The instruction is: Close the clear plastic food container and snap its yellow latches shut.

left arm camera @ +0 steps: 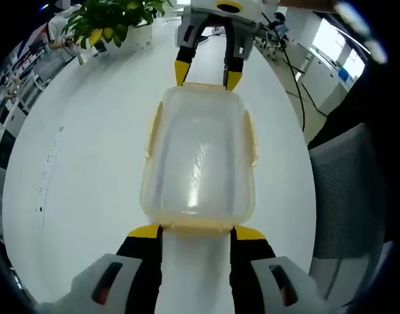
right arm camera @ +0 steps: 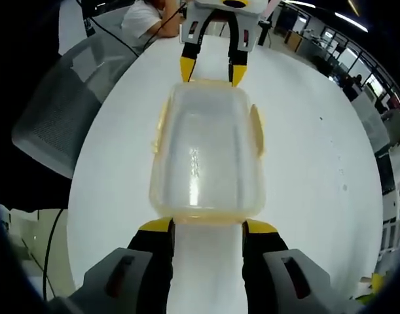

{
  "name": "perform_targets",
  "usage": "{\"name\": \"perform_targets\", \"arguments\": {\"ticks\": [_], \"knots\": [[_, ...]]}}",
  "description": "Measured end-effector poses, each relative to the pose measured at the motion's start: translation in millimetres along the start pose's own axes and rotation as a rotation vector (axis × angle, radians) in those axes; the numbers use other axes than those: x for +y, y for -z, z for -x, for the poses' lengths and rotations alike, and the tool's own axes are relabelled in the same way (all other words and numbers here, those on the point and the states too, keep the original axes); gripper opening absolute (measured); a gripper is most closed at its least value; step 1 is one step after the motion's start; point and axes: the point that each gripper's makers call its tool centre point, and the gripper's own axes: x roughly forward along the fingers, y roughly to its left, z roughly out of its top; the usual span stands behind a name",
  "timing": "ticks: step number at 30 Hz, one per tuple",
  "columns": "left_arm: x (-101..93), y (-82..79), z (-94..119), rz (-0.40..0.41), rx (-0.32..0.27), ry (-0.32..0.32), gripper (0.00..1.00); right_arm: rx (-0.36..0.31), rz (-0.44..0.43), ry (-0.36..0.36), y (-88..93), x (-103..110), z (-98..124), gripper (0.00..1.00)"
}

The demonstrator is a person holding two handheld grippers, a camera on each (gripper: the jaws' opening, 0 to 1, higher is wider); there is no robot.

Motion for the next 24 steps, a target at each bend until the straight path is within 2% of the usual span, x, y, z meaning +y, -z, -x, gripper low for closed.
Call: {"name": "perform_targets", "arguments": {"ticks": [3, 6, 9, 12, 15, 18, 24], "knots": [[0.1, 1.9, 1, 0.027, -0.01, -0.007, 0.35, -0.004, -0.04, 0.0, -1.0, -1, 2, 0.38], [1.5, 6.7, 2, 0.043, -0.013, -0.018, 0.37, -0.01, -0.037, 0.002, -1.0, -1, 3, 0.39], [2.2, 8.3, 5, 0.073, -0.035, -0.022, 0.39, -0.032, -0.07, 0.008, -0.4, -2, 7, 0.39], [1.4, 4.4, 10, 0.155, -0.101, -0.017, 0.39, -0.093, -0.139, 0.004, -4.3, -2, 12, 0.39], [0.5, 6.0, 10, 0.176, -0.106, -0.002, 0.39, -0.099, -0.154, 0.022, -4.3, -2, 21, 0.38], [-2.0, 4.0, 10, 0.261, -0.135, 0.019, 0.38, -0.127, -0.194, 0.03, -6.9, -2, 25, 0.38], [-1.2, -3.7, 15, 0.539, -0.261, 0.059, 0.37, -0.188, -0.407, 0.058, -8.2, -11, 25, 0.35]]}}
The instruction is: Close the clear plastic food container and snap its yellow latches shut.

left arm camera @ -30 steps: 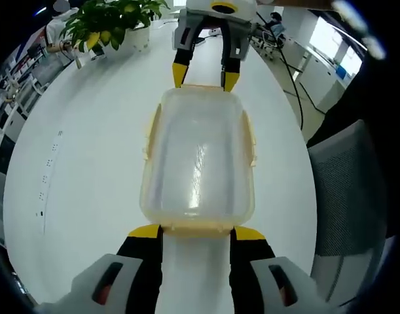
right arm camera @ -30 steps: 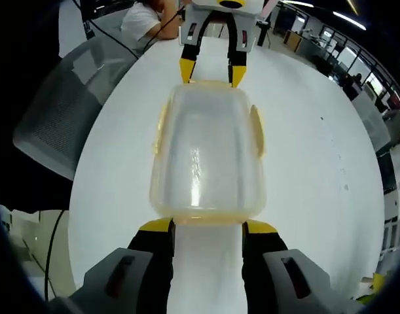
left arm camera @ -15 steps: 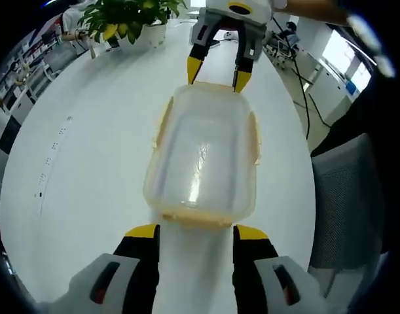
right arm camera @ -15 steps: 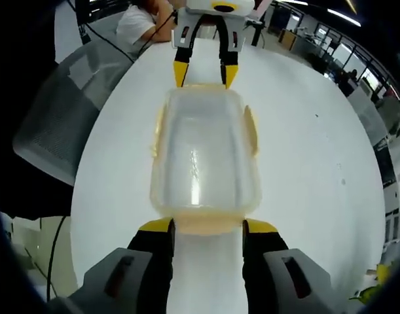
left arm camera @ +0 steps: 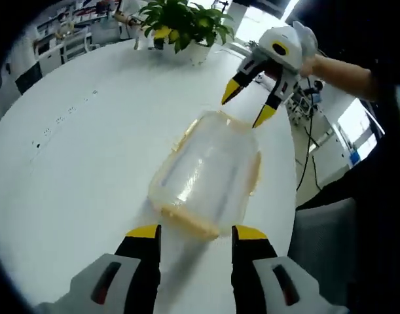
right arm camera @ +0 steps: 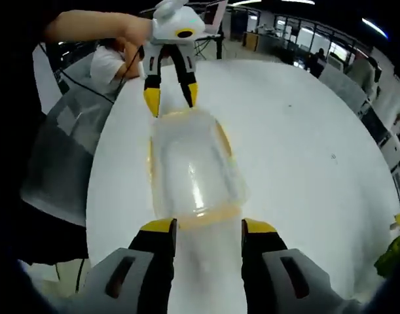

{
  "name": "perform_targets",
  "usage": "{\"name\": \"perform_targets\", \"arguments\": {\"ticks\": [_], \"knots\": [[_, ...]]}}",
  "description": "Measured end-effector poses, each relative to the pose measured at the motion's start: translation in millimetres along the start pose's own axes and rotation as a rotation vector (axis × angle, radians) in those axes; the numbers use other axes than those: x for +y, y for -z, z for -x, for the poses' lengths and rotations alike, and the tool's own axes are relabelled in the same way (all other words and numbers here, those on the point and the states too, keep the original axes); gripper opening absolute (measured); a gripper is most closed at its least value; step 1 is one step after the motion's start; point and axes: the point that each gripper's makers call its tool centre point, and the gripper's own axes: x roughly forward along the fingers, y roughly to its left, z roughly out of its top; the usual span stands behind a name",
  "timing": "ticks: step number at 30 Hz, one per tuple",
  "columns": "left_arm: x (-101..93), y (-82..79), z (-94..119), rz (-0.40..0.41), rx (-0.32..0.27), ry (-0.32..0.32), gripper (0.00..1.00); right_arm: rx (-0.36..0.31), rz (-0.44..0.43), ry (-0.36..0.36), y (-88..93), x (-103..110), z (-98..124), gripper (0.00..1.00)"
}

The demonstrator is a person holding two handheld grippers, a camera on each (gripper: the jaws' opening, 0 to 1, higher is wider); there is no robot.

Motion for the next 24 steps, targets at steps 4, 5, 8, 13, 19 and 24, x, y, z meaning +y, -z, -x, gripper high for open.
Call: {"name": "perform_targets", "arguments": {"ticks": [4, 5, 8, 13, 19, 24], "knots": [[-2.4, 0.7, -1, 0.05, -0.046, 0.014, 0.36, 0.0, -0.016, -0.003, 4.4, 2, -4, 0.36], [-1.3, 2.8, -2, 0.07, -0.047, 0.008, 0.36, 0.006, -0.037, -0.012, 6.1, 5, -5, 0.35], [-0.5, 3.2, -3, 0.121, -0.079, -0.004, 0.32, -0.01, -0.078, -0.034, 6.0, 11, -8, 0.31], [-1.8, 6.0, -6, 0.14, -0.097, -0.037, 0.26, -0.036, -0.2, -0.087, 4.8, 20, -10, 0.21], [-2.0, 4.3, -8, 0.17, -0.111, -0.041, 0.26, -0.089, -0.264, -0.116, 5.8, 20, -10, 0.19], [-2.4, 2.8, -8, 0.19, -0.113, -0.06, 0.26, -0.104, -0.243, -0.133, 7.0, 19, -12, 0.17]]}}
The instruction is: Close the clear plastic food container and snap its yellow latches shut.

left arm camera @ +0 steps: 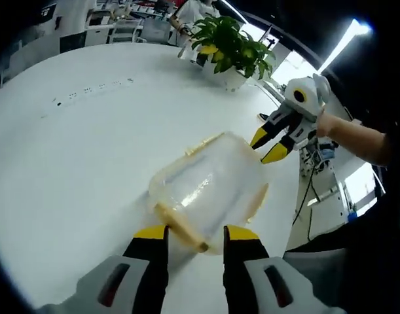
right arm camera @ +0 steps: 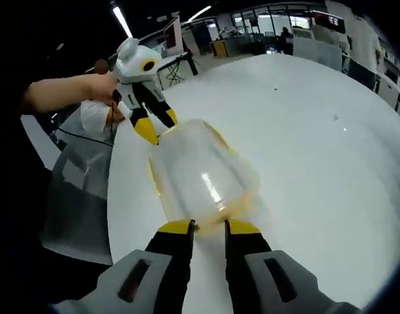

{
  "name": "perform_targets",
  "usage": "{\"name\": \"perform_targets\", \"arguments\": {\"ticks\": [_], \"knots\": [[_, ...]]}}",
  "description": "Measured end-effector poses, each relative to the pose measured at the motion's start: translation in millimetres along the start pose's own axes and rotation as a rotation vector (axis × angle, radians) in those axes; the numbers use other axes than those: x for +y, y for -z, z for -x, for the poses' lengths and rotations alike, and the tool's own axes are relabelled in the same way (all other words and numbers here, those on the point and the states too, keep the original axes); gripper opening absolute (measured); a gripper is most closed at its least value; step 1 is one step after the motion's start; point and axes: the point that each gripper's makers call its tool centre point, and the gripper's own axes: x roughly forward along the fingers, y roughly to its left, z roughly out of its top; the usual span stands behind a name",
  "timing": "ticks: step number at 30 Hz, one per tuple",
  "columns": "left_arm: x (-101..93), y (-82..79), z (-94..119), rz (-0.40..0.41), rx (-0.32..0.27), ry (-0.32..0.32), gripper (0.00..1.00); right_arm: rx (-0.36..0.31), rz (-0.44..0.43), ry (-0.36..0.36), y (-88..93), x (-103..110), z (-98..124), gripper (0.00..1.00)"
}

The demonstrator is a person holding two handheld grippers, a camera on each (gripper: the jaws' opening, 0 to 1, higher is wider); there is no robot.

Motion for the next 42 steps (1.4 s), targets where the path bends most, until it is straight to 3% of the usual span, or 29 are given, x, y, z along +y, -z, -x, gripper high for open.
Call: {"name": "perform_targets", "arguments": {"ticks": [3, 6, 10, 15, 20, 22, 23, 26, 29, 32, 34, 36, 39, 42], "knots": [[2.1, 1.8, -5, 0.025, -0.003, -0.012, 0.24, 0.022, 0.009, -0.025, 4.1, 2, -1, 0.16], [0.8, -0.5, -5, 0.056, -0.039, -0.014, 0.23, -0.001, 0.009, -0.026, 0.7, 1, -3, 0.16], [2.6, 0.3, -6, 0.152, -0.071, -0.011, 0.23, -0.017, -0.085, -0.046, 2.4, -6, -7, 0.15], [1.8, -0.3, -6, 0.155, -0.065, -0.001, 0.25, -0.024, -0.114, -0.039, -2.1, -3, -5, 0.14], [-0.9, 1.6, -3, 0.167, -0.082, -0.011, 0.27, 0.068, 0.034, 0.051, -3.5, 0, -4, 0.14], [-0.3, -0.1, -2, 0.12, -0.102, -0.035, 0.28, 0.087, 0.098, 0.078, -4.7, 1, -3, 0.15], [0.7, -2.6, -1, 0.057, -0.127, -0.054, 0.28, 0.105, 0.135, 0.098, -4.6, 1, -2, 0.15], [-0.9, -2.2, 3, 0.019, -0.151, -0.082, 0.27, 0.144, 0.273, 0.121, -5.5, 2, -2, 0.16], [5.5, -12.2, 11, -0.146, -0.176, -0.155, 0.23, 0.152, 0.329, 0.138, -6.4, 4, 0, 0.16], [-5.0, -24.4, 13, -0.244, -0.199, -0.141, 0.25, 0.167, 0.392, 0.132, -9.7, 6, -1, 0.14], [-9.0, -26.5, 12, -0.327, -0.173, -0.145, 0.23, 0.168, 0.407, 0.136, -13.7, 5, -2, 0.13], [-12.7, -28.5, 9, -0.358, -0.162, -0.15, 0.23, 0.164, 0.416, 0.135, -19.5, 6, -2, 0.15], [-19.1, -25.2, 1, -0.471, -0.096, -0.146, 0.23, 0.131, 0.418, 0.123, -32.9, 10, -4, 0.17], [-23.5, -25.1, -7, -0.533, -0.059, -0.139, 0.25, 0.108, 0.454, 0.124, -41.9, 13, -10, 0.2]]}}
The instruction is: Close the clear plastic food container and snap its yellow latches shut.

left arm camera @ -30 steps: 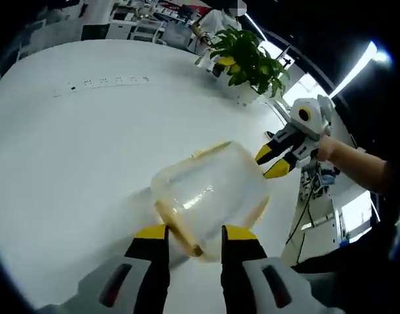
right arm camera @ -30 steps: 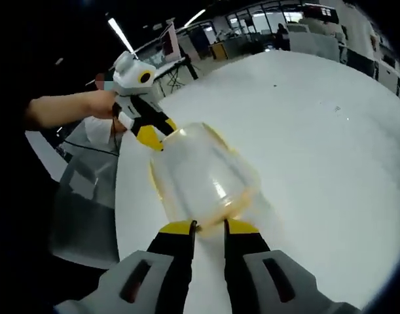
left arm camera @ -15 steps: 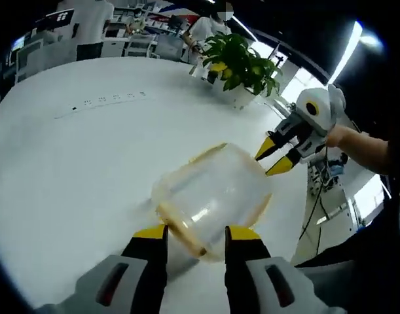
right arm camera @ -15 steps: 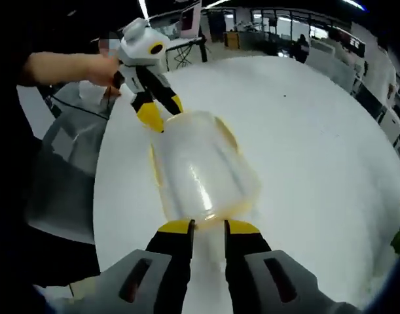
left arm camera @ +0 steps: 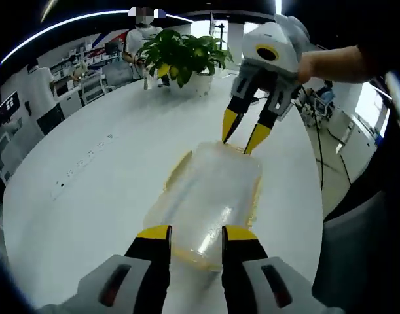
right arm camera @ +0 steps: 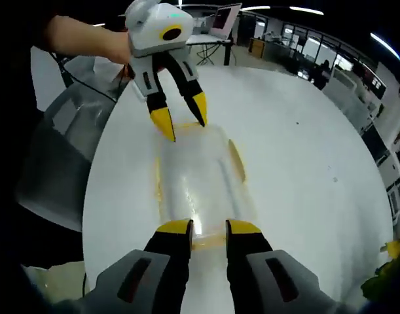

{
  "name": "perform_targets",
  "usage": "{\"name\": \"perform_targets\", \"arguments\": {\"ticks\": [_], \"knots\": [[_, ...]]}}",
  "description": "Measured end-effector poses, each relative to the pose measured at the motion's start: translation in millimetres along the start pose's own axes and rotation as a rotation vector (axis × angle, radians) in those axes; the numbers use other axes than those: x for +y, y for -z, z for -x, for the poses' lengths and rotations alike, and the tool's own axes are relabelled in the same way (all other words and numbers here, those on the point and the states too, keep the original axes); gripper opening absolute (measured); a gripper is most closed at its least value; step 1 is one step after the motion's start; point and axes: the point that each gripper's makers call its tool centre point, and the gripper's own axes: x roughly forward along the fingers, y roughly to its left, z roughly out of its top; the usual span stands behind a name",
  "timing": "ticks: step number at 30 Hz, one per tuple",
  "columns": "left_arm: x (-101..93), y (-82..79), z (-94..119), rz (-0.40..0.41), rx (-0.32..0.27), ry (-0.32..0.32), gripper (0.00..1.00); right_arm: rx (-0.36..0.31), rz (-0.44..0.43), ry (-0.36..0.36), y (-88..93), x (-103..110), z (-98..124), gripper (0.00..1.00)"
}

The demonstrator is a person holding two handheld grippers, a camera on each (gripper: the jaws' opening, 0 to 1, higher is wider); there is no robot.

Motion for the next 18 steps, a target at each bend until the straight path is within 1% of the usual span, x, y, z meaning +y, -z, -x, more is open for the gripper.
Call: {"name": "perform_targets", "arguments": {"ticks": [1, 2, 4, 7, 10, 12, 13, 15, 17, 18], "knots": [[-2.5, -1.8, -3, -0.016, 0.003, 0.011, 0.26, -0.001, 0.028, -0.003, -2.1, 0, -3, 0.22], [-4.4, -6.8, -4, -0.023, -0.011, 0.018, 0.26, -0.002, 0.038, -0.002, -3.1, 0, -4, 0.23], [-5.8, -10.8, -6, -0.045, -0.009, 0.016, 0.26, -0.006, 0.052, 0.004, -7.5, -1, -10, 0.27], [-8.9, -13.8, -7, -0.072, 0.002, 0.018, 0.26, -0.023, 0.059, -0.035, -17.7, 3, -19, 0.32], [-15.9, -22.3, -8, -0.102, -0.012, 0.032, 0.28, -0.035, 0.092, -0.05, -31.2, 6, -25, 0.34], [-18.8, -26.9, -9, -0.114, -0.019, 0.035, 0.32, -0.045, 0.096, -0.057, -37.9, 6, -28, 0.37], [-19.5, -29.1, -9, -0.121, -0.029, 0.035, 0.34, -0.045, 0.107, -0.052, -39.3, 4, -30, 0.39], [-23.8, -30.8, -11, -0.126, -0.027, 0.053, 0.35, -0.041, 0.164, -0.018, -43.1, -4, -34, 0.43], [-26.8, -31.6, -12, -0.133, -0.024, 0.061, 0.37, -0.024, 0.161, -0.062, -41.9, -1, -38, 0.42], [-30.4, -32.0, -12, -0.141, -0.019, 0.072, 0.39, -0.013, 0.161, -0.068, -40.6, -1, -39, 0.42]]}}
